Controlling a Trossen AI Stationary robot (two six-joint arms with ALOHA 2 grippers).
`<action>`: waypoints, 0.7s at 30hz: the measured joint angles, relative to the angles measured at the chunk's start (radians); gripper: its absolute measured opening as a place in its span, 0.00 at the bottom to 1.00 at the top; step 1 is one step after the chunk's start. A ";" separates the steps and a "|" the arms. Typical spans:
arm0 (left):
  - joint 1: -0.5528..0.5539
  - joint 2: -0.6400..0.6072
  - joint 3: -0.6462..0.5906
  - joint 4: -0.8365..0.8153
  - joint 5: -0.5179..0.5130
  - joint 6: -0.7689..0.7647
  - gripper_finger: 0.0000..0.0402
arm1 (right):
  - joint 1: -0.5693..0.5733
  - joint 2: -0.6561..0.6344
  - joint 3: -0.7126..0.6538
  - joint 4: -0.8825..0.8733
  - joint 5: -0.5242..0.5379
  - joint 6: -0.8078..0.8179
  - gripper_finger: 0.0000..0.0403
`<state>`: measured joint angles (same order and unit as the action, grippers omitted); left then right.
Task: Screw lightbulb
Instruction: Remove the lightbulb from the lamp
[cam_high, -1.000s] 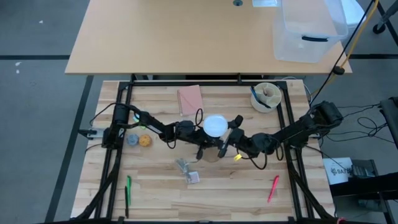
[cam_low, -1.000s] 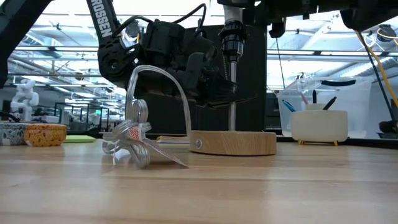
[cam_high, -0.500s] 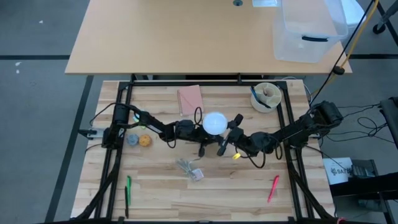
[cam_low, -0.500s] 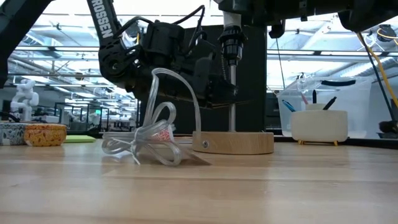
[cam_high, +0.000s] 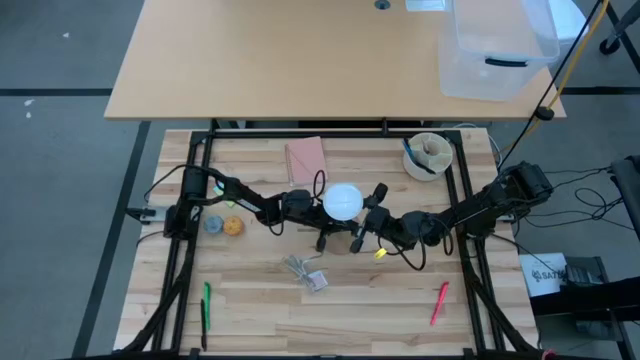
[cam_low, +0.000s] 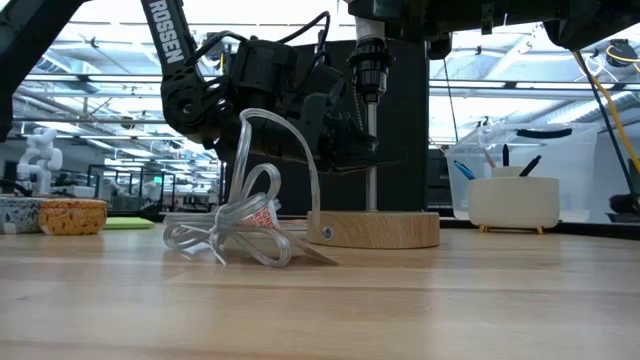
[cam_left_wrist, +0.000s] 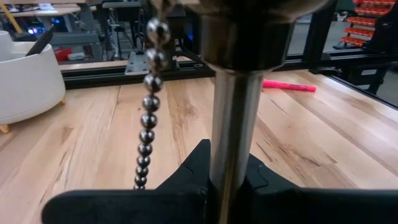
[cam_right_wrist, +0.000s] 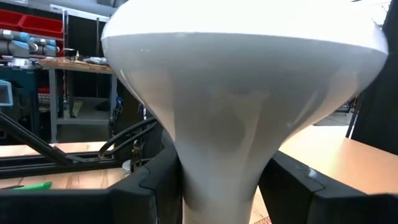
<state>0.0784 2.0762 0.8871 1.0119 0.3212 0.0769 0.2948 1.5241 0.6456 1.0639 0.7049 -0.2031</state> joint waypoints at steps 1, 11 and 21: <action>0.000 0.000 0.000 0.000 0.008 -0.001 0.06 | -0.002 0.000 0.000 -0.003 -0.008 0.000 0.43; -0.001 -0.001 0.000 -0.006 0.100 0.011 0.06 | -0.045 -0.001 0.000 -0.041 -0.167 0.011 0.44; 0.003 -0.001 0.000 -0.009 0.209 0.017 0.06 | -0.099 -0.001 0.000 -0.072 -0.358 0.010 0.44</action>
<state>0.0818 2.0750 0.8875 1.0034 0.5303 0.0940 0.1954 1.5227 0.6456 0.9923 0.3469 -0.1932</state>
